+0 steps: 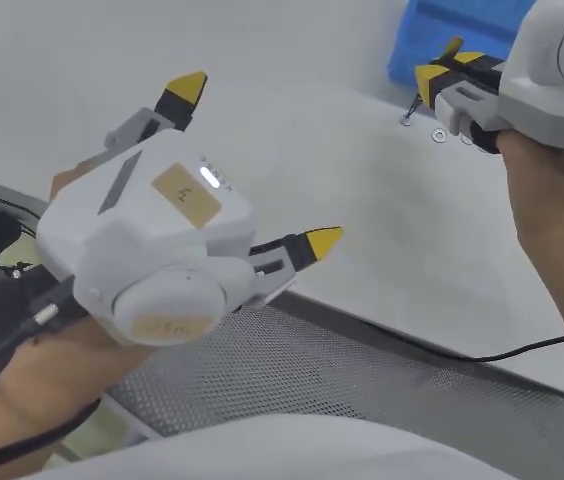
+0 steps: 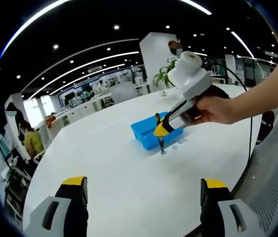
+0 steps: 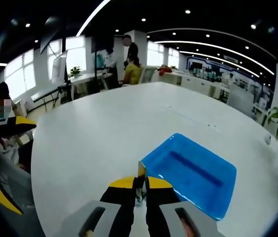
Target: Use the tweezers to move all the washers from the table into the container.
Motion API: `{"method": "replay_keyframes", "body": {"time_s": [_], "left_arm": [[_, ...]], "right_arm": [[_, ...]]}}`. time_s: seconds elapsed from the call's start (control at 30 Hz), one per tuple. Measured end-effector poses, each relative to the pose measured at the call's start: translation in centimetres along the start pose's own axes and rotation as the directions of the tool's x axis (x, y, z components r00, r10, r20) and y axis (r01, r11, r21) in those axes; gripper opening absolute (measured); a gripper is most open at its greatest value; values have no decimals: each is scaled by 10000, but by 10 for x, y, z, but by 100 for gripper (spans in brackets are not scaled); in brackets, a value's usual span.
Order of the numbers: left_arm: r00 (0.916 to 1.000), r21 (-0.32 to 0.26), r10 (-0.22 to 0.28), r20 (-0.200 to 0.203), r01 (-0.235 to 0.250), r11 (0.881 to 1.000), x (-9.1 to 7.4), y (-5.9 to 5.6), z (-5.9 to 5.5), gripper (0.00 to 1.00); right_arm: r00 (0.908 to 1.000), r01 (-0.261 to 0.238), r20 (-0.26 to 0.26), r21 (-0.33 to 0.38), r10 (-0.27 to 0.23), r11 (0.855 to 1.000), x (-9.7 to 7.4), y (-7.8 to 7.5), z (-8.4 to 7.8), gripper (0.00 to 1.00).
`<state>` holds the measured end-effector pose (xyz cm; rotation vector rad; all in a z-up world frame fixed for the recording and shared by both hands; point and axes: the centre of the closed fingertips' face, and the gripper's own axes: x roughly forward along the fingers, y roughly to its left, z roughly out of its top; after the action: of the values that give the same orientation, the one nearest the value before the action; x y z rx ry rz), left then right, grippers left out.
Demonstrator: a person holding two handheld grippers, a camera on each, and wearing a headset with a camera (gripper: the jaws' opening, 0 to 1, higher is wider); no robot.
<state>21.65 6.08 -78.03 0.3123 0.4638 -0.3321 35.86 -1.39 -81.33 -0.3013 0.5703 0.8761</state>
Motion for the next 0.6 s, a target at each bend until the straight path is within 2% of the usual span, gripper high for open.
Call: {"method": "replay_keyframes", "body": {"time_s": [0.37, 0.6], "left_arm": [[10000, 36, 18, -94, -18, 10000, 1, 0, -2, 97], [9998, 97, 11, -214, -9, 10000, 1, -1, -3, 97]], "right_arm": [[9998, 175, 23, -188, -175, 9997, -1, -6, -2, 3], [9996, 265, 101, -5, -265, 9996, -3, -11, -5, 4]]}}
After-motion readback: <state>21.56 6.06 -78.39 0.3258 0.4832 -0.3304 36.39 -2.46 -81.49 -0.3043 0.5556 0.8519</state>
